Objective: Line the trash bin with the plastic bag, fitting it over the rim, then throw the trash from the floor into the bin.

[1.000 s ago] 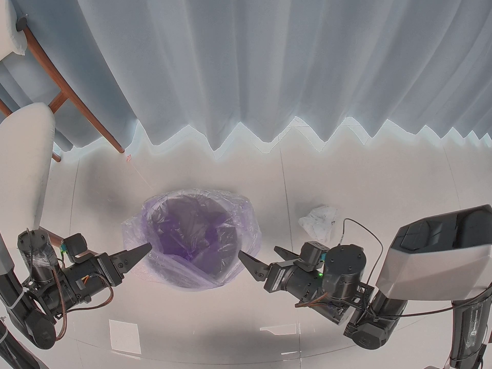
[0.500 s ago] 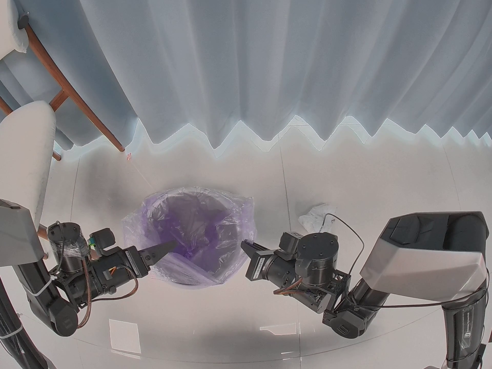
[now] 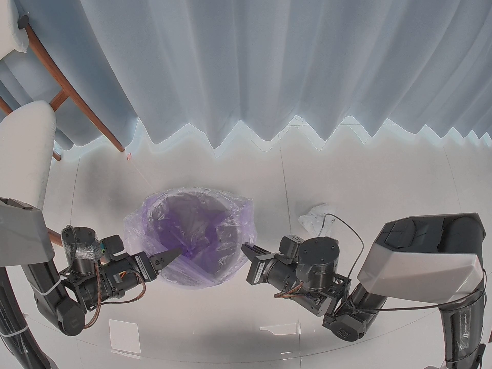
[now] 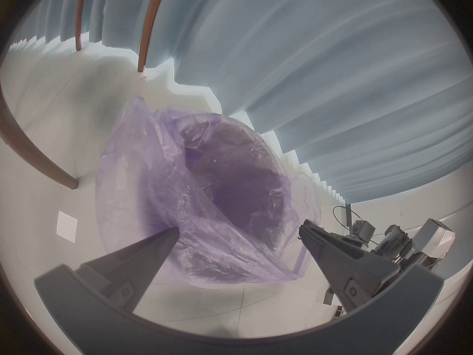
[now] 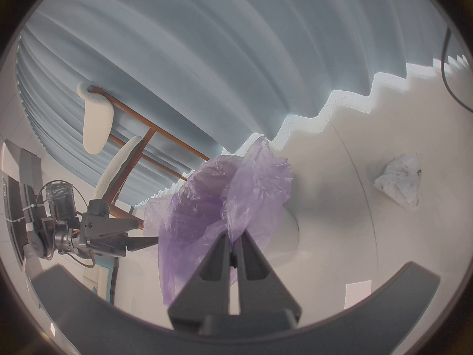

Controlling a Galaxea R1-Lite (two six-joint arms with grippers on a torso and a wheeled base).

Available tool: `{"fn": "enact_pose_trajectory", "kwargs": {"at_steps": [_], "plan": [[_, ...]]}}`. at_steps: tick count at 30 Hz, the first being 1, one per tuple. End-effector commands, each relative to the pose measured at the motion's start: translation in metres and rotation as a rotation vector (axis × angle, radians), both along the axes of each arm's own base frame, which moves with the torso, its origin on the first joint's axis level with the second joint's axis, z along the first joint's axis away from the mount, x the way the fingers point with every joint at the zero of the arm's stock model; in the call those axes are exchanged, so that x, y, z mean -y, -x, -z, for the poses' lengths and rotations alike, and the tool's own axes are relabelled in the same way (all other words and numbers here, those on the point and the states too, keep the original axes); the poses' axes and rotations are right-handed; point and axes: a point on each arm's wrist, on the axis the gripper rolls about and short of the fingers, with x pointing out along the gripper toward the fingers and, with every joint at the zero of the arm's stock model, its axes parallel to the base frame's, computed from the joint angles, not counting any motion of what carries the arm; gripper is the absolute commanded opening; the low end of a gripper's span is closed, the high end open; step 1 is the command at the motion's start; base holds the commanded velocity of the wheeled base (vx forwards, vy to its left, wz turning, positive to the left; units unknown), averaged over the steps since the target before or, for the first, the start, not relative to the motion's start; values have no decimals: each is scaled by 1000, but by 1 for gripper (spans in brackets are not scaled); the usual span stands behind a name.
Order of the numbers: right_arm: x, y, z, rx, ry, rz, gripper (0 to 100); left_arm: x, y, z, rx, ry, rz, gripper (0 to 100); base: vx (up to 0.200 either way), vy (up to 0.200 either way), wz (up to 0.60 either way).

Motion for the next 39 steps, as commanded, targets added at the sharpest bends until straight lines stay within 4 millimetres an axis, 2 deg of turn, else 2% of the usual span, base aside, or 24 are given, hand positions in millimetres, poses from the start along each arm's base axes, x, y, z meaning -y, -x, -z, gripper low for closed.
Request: {"fn": "enact_pose_trajectory", "kwargs": {"at_steps": [1, 4, 6, 13, 16, 20, 31, 32, 36, 39], "plan": [[1, 2, 5, 1, 11, -2, 0, -11, 16, -21, 58, 19, -22, 100, 0, 0, 0], [1, 1, 12, 23, 31, -8, 0, -11, 19, -21, 47, 18, -16, 100, 0, 0, 0], [0, 0, 15, 40, 48, -11, 0, -11, 19, -13, 12, 8, -24, 100, 0, 0, 0], [-1, 1, 15, 67, 54, -17, 0, -20, 22, -3, -38, -5, -60, 100, 0, 0, 0], [-2, 1, 14, 74, 55, -18, 0, -21, 25, 11, -110, -31, -60, 100, 0, 0, 0], [0, 3, 15, 91, 79, -24, 0, -24, 14, 20, -114, -39, -77, 100, 0, 0, 0], [-2, 9, 23, 121, 95, -44, 0, -22, -7, 18, -66, -25, -76, 100, 0, 0, 0], [-2, 9, 23, 122, 94, -44, 0, -22, -7, 18, -66, -25, -78, 0, 0, 0, 0], [-3, 10, 25, 121, 97, -48, 0, -22, -7, 18, -61, -25, -77, 0, 0, 0, 0], [-1, 11, 30, 106, 108, -47, 0, -25, 6, 18, -85, -34, -85, 0, 0, 0, 0]]}}
